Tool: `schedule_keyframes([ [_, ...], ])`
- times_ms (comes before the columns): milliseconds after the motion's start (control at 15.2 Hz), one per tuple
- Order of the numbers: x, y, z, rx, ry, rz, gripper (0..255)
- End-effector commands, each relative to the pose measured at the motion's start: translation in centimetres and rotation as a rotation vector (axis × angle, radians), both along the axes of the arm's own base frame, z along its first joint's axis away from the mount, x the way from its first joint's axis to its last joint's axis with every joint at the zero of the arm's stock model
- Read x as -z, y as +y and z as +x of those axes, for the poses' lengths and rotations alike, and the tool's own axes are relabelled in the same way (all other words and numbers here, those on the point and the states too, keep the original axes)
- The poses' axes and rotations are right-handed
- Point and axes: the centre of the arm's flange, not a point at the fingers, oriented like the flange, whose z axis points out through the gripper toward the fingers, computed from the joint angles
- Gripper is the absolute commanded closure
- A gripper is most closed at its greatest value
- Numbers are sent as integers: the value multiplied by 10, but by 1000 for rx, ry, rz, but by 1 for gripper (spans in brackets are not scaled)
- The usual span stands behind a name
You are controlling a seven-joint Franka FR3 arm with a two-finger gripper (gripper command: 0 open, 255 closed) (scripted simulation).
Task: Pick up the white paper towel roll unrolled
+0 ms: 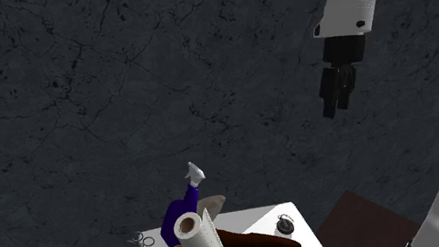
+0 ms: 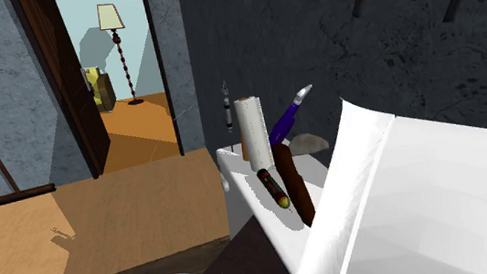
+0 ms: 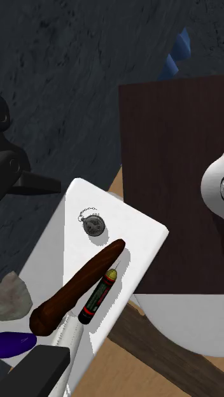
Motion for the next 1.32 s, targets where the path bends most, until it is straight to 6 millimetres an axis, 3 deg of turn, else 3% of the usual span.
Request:
schedule_keyframes([
  [0,0,0,0,0,0,0,0],
  [1254,98,226,119,-74,149,-84,0],
])
